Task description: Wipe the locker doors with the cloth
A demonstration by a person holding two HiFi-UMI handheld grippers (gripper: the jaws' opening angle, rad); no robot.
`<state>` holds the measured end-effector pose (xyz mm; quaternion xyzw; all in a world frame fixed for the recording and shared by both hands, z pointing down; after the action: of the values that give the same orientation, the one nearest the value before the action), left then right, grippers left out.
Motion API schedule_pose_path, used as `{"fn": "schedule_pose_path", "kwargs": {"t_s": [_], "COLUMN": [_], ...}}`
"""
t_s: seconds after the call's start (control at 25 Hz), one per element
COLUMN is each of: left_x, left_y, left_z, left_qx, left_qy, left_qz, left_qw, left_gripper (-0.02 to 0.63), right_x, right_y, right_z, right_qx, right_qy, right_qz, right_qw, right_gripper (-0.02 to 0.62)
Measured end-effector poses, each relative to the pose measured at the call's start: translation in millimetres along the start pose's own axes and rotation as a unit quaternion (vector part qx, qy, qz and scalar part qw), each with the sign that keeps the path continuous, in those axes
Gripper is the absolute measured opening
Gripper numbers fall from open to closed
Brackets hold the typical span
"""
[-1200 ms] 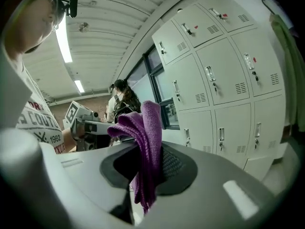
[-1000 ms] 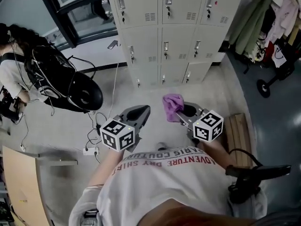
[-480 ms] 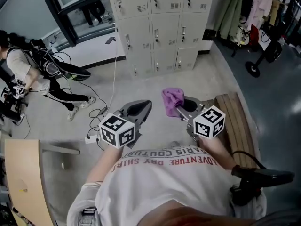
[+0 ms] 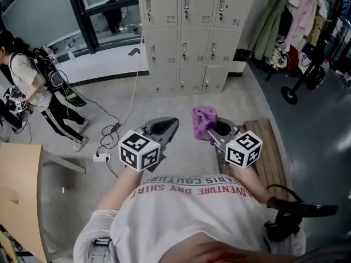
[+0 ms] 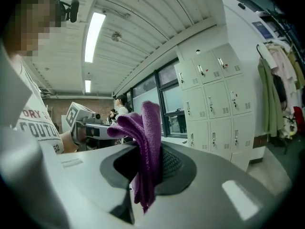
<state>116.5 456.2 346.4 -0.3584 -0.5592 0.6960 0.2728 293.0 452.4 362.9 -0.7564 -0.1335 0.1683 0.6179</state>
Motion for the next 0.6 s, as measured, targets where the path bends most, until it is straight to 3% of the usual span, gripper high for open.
{"fn": "schedule_pose_path", "kwargs": {"t_s": [0.6], "left_x": [31.9], "left_y": [7.7], "left_z": [-86.0], "left_qx": [-0.019], "left_qy": [0.011], "left_qz": [-0.009], "left_qw": [0.9997], "left_gripper": [0.002], "right_x": [72.1], "right_y": [8.6], "right_z": [38.6], "right_qx": [0.005], "right_qy": [0.013], "right_qz": [-0.008], "right_qw": [1.000], "right_gripper": [0.061]}}
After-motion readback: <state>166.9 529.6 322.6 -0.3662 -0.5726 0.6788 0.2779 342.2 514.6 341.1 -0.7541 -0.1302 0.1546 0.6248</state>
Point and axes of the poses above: the fingertips, and each gripper's own axes: x backward along the fingers, z to its left, y out of its top, the point moved 6 cm from there along x, backward along the fingers, and after that the axes turned 13 degrees about y, right-handed, at the moved point
